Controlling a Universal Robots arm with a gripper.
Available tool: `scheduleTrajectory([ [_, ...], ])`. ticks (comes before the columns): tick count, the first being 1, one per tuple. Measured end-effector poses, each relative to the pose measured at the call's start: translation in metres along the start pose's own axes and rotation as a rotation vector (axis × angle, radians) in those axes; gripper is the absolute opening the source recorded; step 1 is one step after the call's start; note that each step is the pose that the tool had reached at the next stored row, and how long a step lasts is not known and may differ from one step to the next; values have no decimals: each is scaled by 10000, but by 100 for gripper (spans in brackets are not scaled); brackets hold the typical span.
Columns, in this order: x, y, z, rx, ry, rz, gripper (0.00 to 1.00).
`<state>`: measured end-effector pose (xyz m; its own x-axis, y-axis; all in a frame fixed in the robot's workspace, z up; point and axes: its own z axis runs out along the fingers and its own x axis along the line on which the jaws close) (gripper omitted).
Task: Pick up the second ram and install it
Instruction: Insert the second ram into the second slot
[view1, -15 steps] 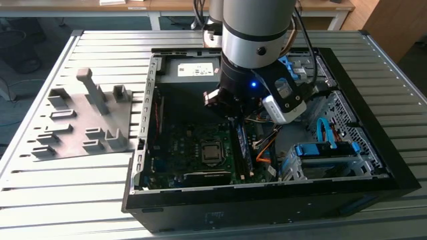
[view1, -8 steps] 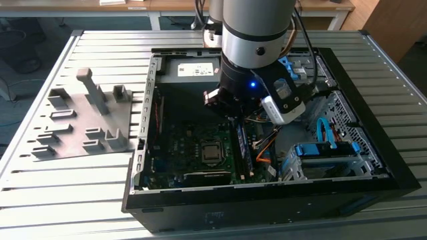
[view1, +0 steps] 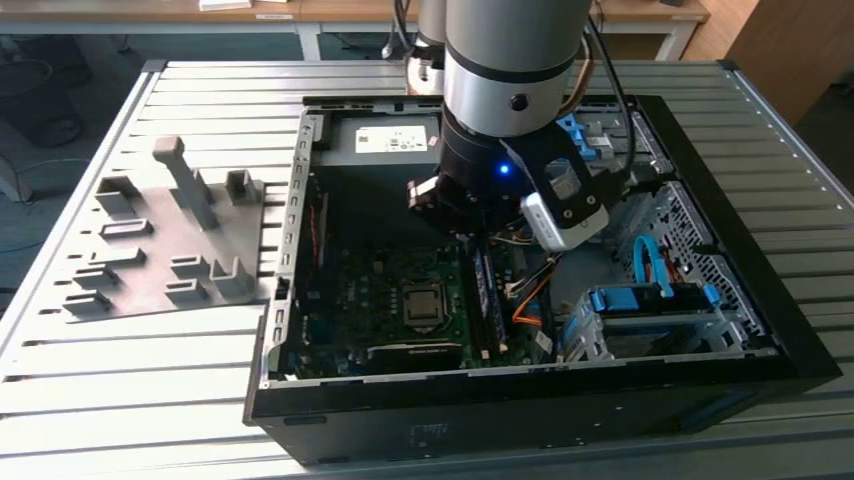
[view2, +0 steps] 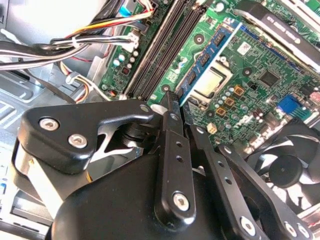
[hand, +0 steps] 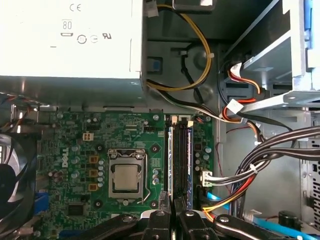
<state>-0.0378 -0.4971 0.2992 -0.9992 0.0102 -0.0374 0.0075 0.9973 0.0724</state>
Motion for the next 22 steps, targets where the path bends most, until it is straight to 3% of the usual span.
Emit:
scheduleTrajectory([
  [22, 0, 0, 3, 34, -66, 910, 14],
])
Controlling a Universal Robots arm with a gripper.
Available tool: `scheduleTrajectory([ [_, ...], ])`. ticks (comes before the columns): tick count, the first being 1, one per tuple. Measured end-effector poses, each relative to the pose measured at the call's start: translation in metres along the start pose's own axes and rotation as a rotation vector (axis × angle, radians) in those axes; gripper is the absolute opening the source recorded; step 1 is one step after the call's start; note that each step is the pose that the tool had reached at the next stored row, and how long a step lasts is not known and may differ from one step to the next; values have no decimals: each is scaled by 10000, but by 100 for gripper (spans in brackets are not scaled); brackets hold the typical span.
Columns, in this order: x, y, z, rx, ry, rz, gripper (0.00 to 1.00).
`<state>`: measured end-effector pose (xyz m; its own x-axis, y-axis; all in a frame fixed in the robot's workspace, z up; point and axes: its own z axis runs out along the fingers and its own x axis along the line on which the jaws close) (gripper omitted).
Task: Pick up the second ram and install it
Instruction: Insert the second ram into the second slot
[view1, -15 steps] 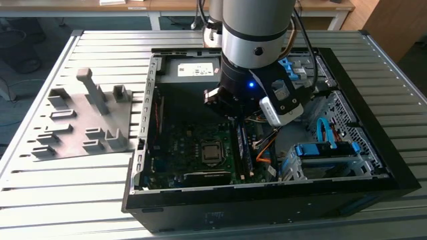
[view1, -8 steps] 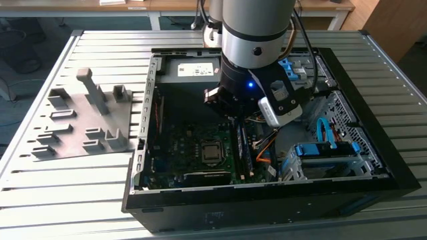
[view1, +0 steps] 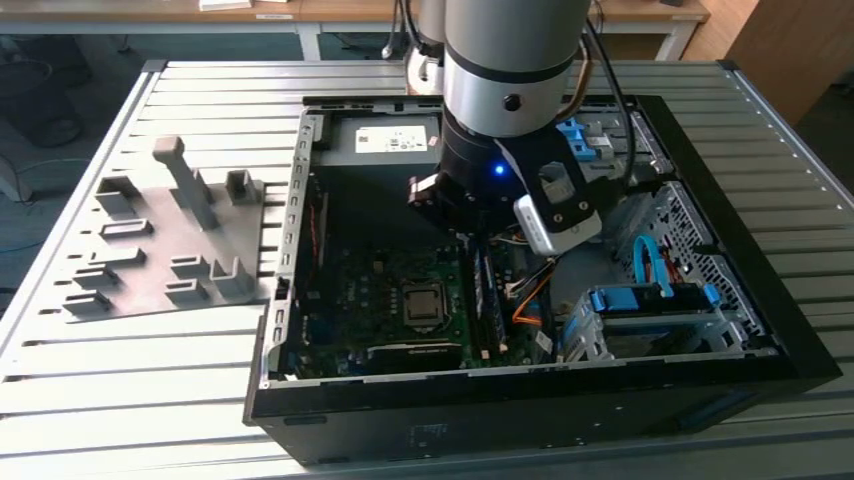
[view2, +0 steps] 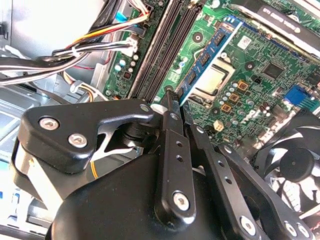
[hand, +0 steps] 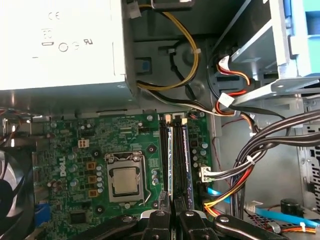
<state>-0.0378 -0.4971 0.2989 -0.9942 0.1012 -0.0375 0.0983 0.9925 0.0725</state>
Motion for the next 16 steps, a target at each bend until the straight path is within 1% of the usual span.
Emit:
scheduleTrajectory([
  [5, 0, 0, 4, 23, -45, 616, 14],
  [6, 0, 0, 4, 27, -49, 694, 14],
  [7, 0, 0, 4, 26, -49, 674, 14],
  [15, 1, -1, 15, -26, 54, -730, 14],
  [16, 1, -1, 15, -28, 57, -788, 14],
])
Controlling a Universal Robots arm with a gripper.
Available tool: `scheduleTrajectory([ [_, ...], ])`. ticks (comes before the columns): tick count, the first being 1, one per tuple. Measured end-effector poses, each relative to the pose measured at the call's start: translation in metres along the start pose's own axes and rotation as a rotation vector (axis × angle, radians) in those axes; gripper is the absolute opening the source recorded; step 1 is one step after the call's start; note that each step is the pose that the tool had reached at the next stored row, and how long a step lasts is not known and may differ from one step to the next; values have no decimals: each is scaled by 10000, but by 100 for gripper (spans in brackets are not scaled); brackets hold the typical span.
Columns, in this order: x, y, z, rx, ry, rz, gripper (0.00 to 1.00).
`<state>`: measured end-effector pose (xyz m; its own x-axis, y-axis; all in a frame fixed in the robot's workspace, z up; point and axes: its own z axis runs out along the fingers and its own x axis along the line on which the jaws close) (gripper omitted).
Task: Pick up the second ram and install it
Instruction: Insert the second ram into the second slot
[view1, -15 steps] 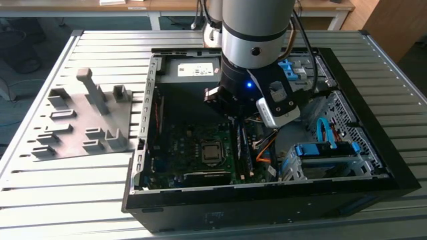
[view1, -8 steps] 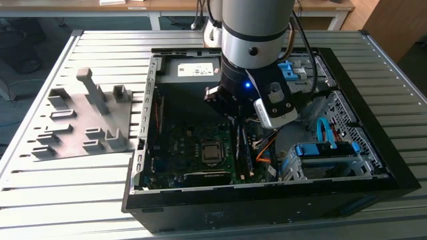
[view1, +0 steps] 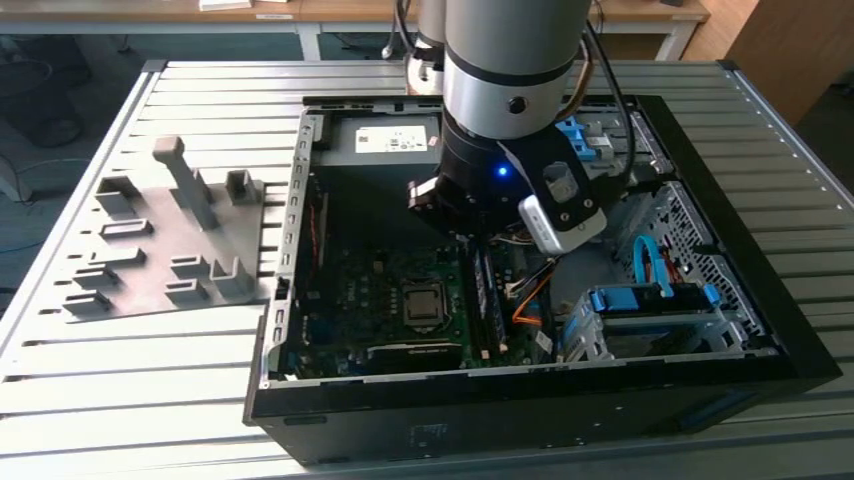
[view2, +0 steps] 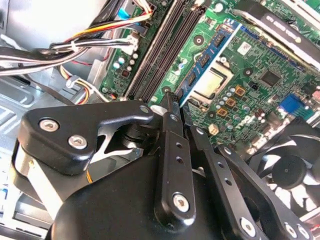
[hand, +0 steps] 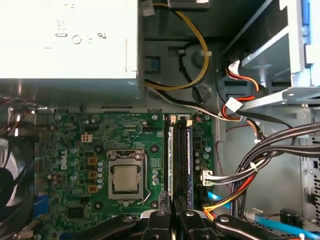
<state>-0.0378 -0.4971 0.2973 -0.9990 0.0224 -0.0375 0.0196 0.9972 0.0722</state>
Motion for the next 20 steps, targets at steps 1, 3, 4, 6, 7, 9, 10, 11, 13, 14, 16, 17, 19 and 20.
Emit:
scheduleTrajectory([
  [1, 0, 0, 0, -1, 1, -6, 14],
  [3, 0, 0, 1, -3, 2, -13, 14],
  [4, 0, 0, 1, -2, 2, -15, 14],
  [6, 0, 0, 1, -3, 2, -15, 14],
  [7, 0, 0, 1, -3, 1, -15, 14],
  [9, 0, 1, 2, -3, 2, -15, 14],
  [10, -1, 1, 5, -3, 2, -15, 14],
  [11, 0, 1, 13, -6, 1, -15, 14],
  [13, 1, -1, 31, -4, 2, -15, 14],
  [14, 1, -2, 39, -3, 2, -15, 14],
  [16, 2, -3, 56, -3, 2, -15, 14],
  [17, 2, -4, 67, -3, 2, -15, 14],
  [19, 3, -6, 96, -2, 2, -15, 14],
  [20, 4, -7, 112, -2, 2, -15, 14],
])
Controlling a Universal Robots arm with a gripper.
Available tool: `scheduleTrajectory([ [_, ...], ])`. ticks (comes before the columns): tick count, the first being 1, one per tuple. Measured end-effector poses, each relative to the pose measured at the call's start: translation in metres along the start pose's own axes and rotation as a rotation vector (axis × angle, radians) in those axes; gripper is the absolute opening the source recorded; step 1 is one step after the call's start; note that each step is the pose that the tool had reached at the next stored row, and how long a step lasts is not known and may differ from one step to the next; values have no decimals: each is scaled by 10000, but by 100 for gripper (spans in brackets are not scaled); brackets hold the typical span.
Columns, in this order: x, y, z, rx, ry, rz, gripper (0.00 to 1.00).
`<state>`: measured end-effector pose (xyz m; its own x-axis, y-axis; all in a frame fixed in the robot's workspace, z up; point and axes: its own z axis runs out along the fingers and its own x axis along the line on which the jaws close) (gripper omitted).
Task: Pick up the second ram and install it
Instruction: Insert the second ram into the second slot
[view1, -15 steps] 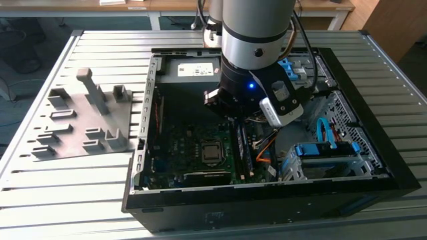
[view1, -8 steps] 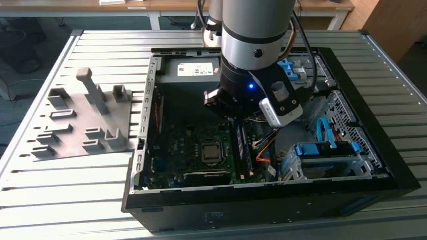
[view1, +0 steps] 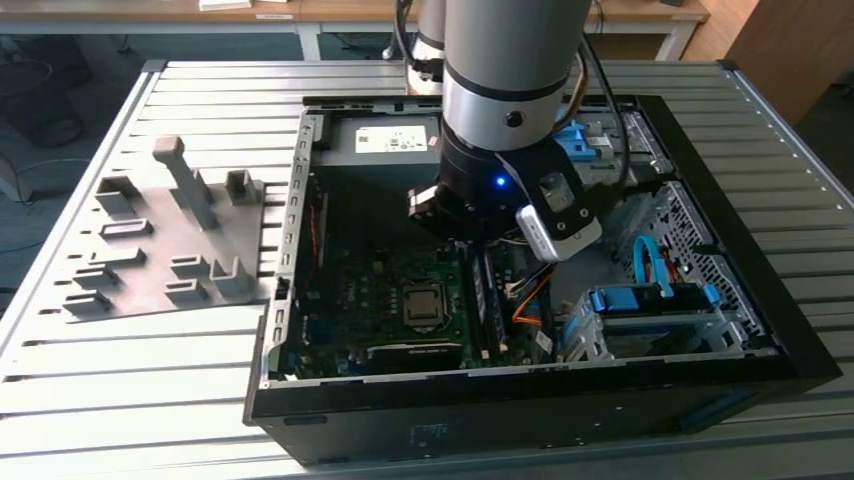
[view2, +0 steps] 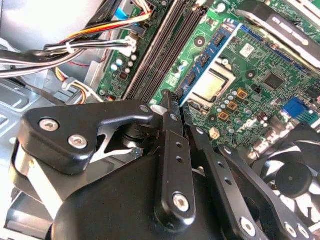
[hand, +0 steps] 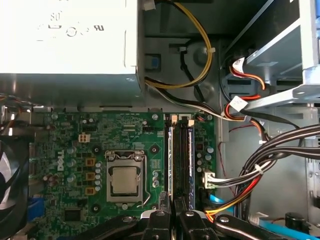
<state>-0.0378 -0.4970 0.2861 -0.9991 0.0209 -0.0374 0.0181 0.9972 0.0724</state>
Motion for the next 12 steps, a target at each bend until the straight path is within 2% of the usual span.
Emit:
scheduleTrajectory([
  [12, -3, -16, 217, 1, 9, 0, 14],
])
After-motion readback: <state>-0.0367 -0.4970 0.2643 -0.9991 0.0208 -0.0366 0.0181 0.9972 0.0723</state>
